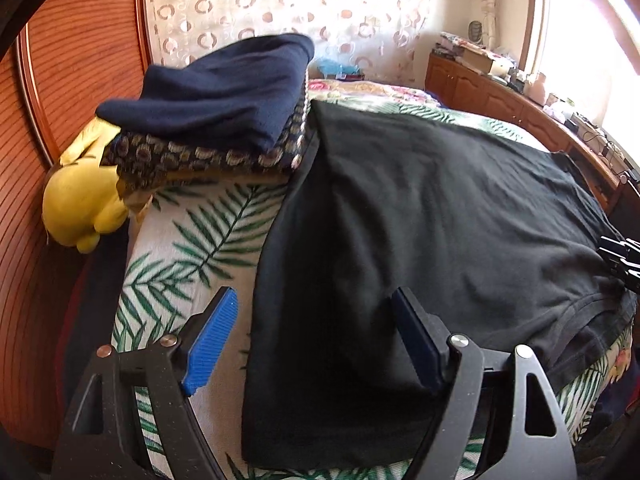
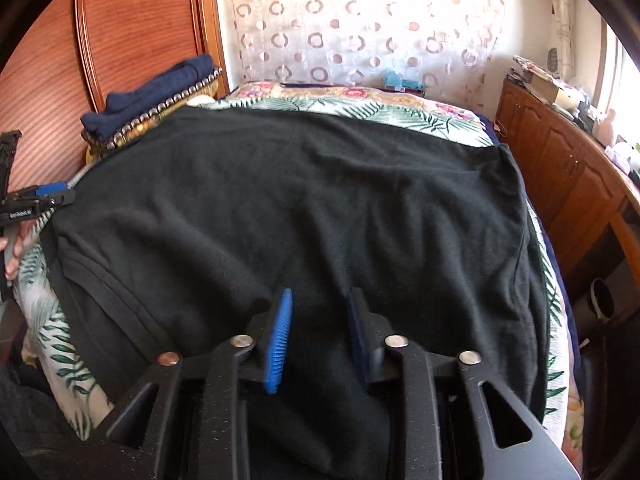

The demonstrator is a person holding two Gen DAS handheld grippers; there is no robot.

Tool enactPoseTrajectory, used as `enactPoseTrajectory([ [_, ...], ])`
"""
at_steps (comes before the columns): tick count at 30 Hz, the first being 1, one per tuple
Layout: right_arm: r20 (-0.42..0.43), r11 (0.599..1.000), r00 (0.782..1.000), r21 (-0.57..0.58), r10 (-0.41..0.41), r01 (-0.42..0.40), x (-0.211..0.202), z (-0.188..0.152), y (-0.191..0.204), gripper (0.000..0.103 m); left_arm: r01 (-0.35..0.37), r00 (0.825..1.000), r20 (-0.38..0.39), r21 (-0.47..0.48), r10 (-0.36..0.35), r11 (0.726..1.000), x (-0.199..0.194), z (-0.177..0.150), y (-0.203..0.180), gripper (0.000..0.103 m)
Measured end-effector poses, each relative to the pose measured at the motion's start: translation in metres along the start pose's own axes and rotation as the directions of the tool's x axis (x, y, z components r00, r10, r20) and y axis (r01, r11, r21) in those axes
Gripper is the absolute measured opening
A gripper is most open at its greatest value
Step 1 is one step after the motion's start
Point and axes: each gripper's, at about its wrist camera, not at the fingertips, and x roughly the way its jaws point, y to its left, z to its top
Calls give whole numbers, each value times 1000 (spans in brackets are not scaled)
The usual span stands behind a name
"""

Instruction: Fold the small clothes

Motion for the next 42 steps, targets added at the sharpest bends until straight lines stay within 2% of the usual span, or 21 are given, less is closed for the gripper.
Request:
enactPoseTrajectory([
  [1, 9, 1000, 1000, 2, 1, -1, -2, -1, 0, 48, 2, 1000, -4, -5, -2, 1000, 0, -2, 2, 80],
  [3, 28, 1000, 1000, 9, -9, 8, 2, 2, -1, 51, 13, 1000, -13, -19, -14, 1000, 2, -5, 4, 80],
  [10, 92, 999, 995, 34, -43, 40, -1, -16, 5, 53, 48, 999, -24, -13, -49, 999, -1, -12, 2, 80],
  [12, 92, 999, 995, 34, -44, 41, -1, -18, 5, 53, 63, 998, -18, -8, -63, 998, -3, -13, 1, 71],
  [14, 92, 999, 995, 34, -42, 39, -1, -18, 6, 53, 71, 997, -16, 0, -71, 997, -4, -13, -2, 57],
  [18, 92, 999, 995, 34, -42, 39, -2, -19, 5, 54, 98, 995, -14, 6, -98, 995, -4, -10, -4, 41],
  [20, 91, 999, 995, 32, -43, 40, -2, -20, 5, 54, 113, 994, -10, 13, -113, 993, -5, -9, -5, 27],
  [23, 85, 999, 995, 32, -46, 44, -2, -18, 5, 55, 126, 992, -2, 17, -126, 992, -8, -8, -8, 12],
  [30, 42, 998, 998, 35, -52, 51, -3, -9, 2, 59, 205, 974, 89, 40, -208, 978, -31, 8, -27, 9],
  [35, 5, 998, 1000, 63, -25, 25, -8, -6, -10, 59, 270, 948, 146, 101, -283, 958, -46, 34, -60, 9],
  [42, 16, 993, 997, 93, -77, 76, -35, -7, -31, 59, 370, 902, 163, 188, -400, 910, -51, 71, -118, 9],
])
